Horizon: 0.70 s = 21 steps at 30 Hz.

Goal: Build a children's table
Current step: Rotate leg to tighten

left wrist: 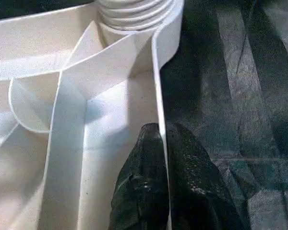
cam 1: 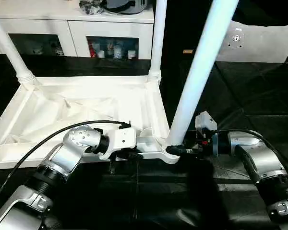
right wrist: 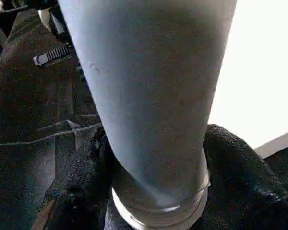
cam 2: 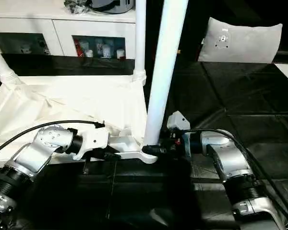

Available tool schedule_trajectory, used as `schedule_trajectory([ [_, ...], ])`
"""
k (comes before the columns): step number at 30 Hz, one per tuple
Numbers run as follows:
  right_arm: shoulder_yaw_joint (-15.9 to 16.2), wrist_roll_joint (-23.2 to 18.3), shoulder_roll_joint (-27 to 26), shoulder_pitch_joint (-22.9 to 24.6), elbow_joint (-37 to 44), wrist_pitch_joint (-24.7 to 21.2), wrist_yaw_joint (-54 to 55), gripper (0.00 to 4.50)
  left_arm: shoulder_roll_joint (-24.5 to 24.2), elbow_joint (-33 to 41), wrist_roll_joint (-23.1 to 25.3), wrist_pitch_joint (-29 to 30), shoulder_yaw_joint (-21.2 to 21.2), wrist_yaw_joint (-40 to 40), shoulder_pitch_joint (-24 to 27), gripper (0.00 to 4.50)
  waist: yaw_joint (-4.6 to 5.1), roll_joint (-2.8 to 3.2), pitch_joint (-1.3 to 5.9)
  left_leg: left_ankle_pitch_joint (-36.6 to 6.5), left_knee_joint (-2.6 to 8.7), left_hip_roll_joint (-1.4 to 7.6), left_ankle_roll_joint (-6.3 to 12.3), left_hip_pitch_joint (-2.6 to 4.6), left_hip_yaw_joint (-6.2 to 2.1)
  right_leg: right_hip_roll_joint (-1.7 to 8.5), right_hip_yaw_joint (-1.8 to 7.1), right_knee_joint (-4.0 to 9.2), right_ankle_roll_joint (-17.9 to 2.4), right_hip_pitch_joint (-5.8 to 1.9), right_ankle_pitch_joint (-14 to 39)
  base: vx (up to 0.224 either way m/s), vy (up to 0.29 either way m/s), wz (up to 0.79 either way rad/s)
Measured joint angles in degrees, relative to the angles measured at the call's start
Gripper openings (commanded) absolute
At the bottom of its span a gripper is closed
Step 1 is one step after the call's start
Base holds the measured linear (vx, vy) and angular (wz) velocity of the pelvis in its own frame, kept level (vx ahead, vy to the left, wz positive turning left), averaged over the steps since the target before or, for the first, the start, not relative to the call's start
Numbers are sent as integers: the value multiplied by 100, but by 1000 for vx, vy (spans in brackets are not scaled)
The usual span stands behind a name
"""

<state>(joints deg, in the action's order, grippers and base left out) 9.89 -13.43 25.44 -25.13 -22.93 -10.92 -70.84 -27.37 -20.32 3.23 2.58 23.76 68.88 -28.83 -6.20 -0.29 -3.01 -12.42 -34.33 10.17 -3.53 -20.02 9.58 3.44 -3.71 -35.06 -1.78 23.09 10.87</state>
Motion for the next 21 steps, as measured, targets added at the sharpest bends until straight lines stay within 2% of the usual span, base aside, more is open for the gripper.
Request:
schedule_trajectory([
  [5,-96,-51,-331,98,190,-433,574,249,107,186,-133,692,-251,-178,159,0,97,-3,6,-3,-3,1,-40,18,1,0,1,-6,-9,-12,-9,0,0,0],
  [7,-212,-8,-596,86,142,-572,1124,243,240,241,-116,1097,-374,-489,196,0,158,-10,10,6,-5,1,-52,37,2,0,2,-4,-3,-24,-9,0,0,0],
  [12,-750,105,-1392,-246,-271,-990,2870,241,942,389,97,2055,-606,-1626,204,0,392,-20,11,21,-9,-1,-62,57,9,4,3,12,19,-35,5,0,0,0],
  [14,-896,132,-1583,-334,-372,-1046,3336,241,1167,457,122,2356,-649,-1977,200,0,418,-19,11,21,-8,-1,-63,59,9,4,3,10,20,-34,5,0,0,0],
  [18,-939,225,-1777,-465,-491,-1008,3832,240,1395,479,218,2602,-713,-2325,162,0,424,-19,11,23,1,3,-66,57,7,1,-2,7,20,-28,4,0,0,0],
  [19,-945,241,-1788,-480,-516,-971,3886,275,1432,481,231,2628,-712,-2375,155,0,424,-19,11,23,1,3,-66,55,7,1,-1,8,21,-27,4,0,0,0],
  [21,-953,258,-1806,-492,-529,-934,3956,310,1473,494,267,2654,-709,-2431,141,0,421,-19,12,22,1,2,-65,51,7,1,0,9,18,-28,2,0,0,0],
])
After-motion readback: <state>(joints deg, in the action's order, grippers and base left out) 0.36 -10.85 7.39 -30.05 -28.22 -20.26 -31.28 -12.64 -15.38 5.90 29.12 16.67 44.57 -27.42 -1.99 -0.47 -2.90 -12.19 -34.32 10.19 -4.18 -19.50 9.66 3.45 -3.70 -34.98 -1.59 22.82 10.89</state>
